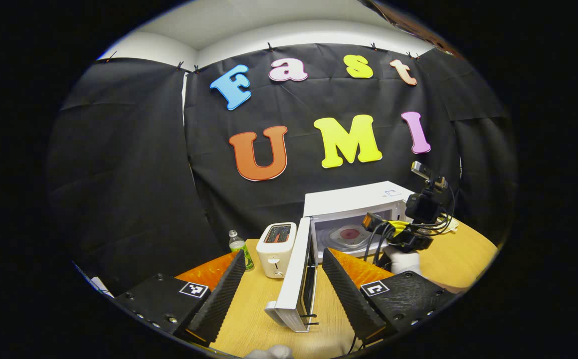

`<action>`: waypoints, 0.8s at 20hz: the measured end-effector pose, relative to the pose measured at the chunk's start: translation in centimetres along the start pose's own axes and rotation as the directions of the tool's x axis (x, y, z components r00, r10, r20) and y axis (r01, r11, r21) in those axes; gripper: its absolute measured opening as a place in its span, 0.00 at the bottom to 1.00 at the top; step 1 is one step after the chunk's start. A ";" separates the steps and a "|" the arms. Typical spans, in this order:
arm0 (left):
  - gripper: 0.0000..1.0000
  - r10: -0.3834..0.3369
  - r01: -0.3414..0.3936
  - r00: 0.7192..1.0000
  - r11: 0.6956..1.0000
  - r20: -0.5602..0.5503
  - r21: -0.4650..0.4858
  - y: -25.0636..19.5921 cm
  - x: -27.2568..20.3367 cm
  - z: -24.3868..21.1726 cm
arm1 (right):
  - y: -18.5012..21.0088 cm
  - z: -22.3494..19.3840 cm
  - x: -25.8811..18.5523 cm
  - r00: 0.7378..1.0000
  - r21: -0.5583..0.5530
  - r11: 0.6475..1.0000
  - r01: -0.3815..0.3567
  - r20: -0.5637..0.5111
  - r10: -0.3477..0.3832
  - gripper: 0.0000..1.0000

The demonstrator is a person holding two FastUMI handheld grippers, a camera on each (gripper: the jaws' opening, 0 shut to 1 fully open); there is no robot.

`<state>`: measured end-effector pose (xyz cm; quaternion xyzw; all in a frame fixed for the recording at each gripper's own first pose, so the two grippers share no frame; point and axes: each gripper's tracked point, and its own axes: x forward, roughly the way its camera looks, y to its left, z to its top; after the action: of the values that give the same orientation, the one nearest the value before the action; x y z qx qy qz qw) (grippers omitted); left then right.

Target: Open the microwave oven with the left hand, put the food in, and close the microwave oven.

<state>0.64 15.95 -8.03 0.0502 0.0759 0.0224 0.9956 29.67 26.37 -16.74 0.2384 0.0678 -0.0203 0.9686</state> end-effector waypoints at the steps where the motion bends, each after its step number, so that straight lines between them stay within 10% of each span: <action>1: 0.95 -0.003 0.003 1.000 1.000 0.012 -0.007 0.0 -0.2 0.4 | -0.8 1.5 -1.3 1.000 -0.033 0.999 -0.002 0.003 0.002 1.00; 7: 0.95 0.011 -0.010 0.999 1.000 0.050 -0.008 1.2 -0.3 1.6 | -4.6 10.2 -10.2 0.995 -0.341 0.939 -0.037 0.073 0.066 0.92; 16: 0.95 0.078 -0.074 0.994 0.996 0.077 -0.055 4.4 2.3 -0.1 | -10.0 15.8 -21.6 0.997 -0.486 0.874 -0.016 0.056 0.049 1.00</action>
<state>2.70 20.43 -8.01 0.0281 0.0340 0.0601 0.9972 9.53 10.35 -4.41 -0.0119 0.0346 0.0057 0.9993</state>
